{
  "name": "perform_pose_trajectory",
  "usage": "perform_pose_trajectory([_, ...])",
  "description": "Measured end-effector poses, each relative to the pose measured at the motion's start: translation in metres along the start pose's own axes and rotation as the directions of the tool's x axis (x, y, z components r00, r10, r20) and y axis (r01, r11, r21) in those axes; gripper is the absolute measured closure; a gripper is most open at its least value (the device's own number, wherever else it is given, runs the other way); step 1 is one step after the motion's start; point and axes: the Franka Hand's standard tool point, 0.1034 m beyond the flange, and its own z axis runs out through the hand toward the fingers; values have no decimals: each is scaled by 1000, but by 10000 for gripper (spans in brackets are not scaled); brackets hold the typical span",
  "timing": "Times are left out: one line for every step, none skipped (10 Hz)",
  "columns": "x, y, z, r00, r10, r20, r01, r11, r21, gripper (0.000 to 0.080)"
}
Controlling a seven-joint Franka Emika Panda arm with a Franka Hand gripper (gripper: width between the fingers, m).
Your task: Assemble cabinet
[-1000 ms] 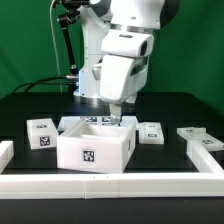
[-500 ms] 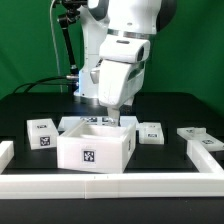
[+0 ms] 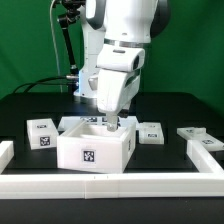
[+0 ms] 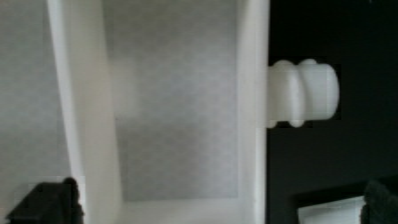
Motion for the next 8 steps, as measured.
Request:
perform_pose_trajectory([0,-2,7,1000,0,-6,0,1000,3,1])
perform_pose_trajectory([3,0,9,1000,2,-20,-2,1000,-11,1])
perform_pose_trajectory([5,2,9,999,2,-32,-3,1000,-23,1])
perform_pose_trajectory([7,4,10,999,2,-42,-3,999,-34,1])
perform_pose_trajectory([8,5,10,999,2,-49,-4,999,-40,1])
perform_pose_trajectory([9,5,10,999,1,-50,-4,999,-42,1])
perform_pose_trajectory([8,5,9,999,1,-48,-3,999,-41,1])
perform_pose_trajectory([8,7,3,999,1,-47,-3,999,-47,1])
